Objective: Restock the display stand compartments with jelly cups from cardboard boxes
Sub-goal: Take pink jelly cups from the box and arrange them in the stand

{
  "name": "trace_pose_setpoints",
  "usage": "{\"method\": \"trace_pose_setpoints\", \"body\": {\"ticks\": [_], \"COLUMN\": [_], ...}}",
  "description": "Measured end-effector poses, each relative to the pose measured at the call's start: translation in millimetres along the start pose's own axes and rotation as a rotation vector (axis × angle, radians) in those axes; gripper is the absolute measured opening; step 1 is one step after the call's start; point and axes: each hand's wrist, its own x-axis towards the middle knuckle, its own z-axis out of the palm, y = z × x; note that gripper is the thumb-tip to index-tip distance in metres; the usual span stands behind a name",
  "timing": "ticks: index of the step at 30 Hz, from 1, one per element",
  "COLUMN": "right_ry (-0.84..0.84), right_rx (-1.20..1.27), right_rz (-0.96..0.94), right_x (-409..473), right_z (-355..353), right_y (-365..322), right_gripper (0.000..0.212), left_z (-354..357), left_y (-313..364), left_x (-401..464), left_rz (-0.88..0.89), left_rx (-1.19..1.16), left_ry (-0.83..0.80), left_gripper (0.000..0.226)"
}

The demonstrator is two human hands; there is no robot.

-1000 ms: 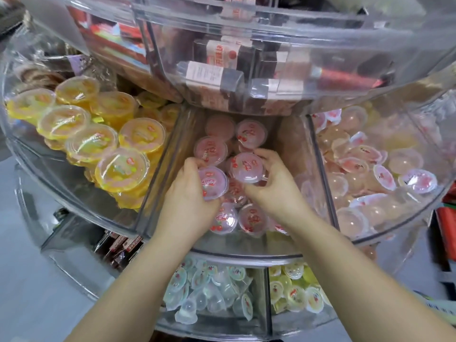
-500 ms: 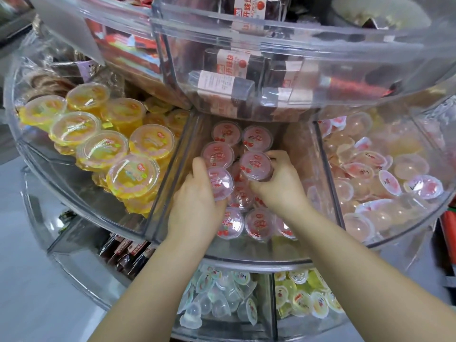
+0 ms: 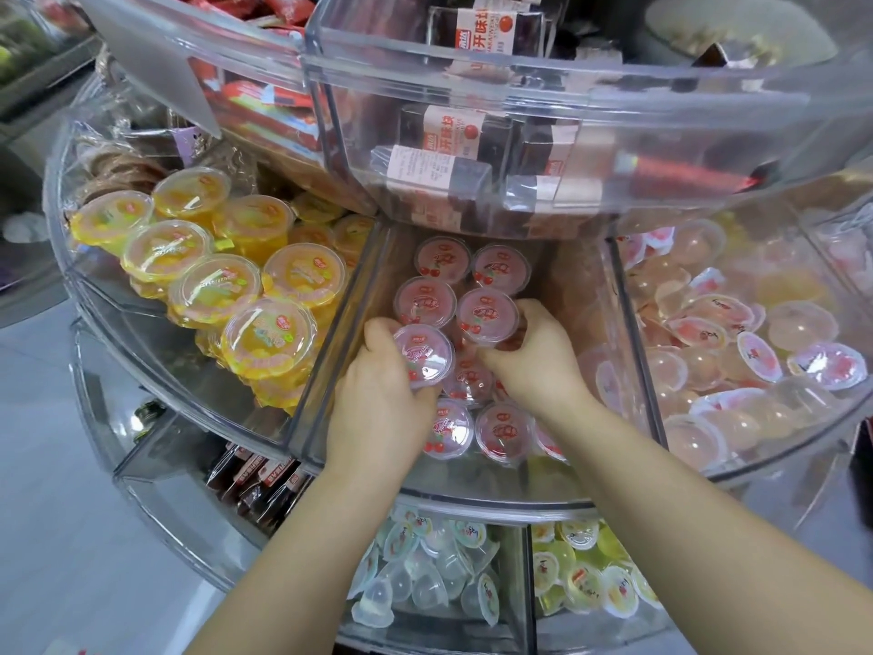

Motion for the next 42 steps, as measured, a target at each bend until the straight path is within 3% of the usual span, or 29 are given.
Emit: {"method": "trace_pose_setpoints", "body": {"ticks": [6,12,16,18,22,26,31,35,39,42], "right_ry": [-0.015,-0.11,-0.131,-0.283,-0.491,-0.449,-0.447,-0.432,-0.397,-0.438], "right_rx": [-0.002,-0.004,-0.012,-0.107,-0.141,-0.15,-0.107,-0.092,0.021,0.154], "right_rz": [-0.039,0.079,0.168,0.17,0.067,0.006,0.021,0.059,-0.013,-0.16], "right_x": [1,-10,-23,-30,-36,-33,-35,-41,-63,-90], "right_z": [0,-13,-24,-22,-1,9,11,-3,-24,-26], "right_y": [-1,-4,-5,-9,-23,-31,-30,-25,-30,-49], "right_gripper": [0.035,0.053,0.037,0.025,0.034,0.02,0.027,0.043,0.021,0.015], "left_z": [0,-8,-19,-22,-22,-23,-27,-40,-66,-81], "left_y": [4,7,5,3,0,-3,-3,5,5,-8], "left_x": [-1,-6,-18,-23,-23,-19,-20,-34,-63,-101], "left_rz": [0.016,-0.073,-0.086,-0.093,-0.153,-0.173,-0.182,-0.116,0.014,-0.072], "left_rx": [0.17,0.196,0.125,0.096,-0.041,-0.1,-0.094,-0.019,-0.01,-0.125], "left_ry": [-0.018,-0.121,-0.113,-0.123,-0.202,-0.194,-0.246,-0.116,0.078,0.173], "left_gripper": [0.049,0.078,0.061,0.053,0.062,0.054,0.057,0.065,0.036,0.025]}}
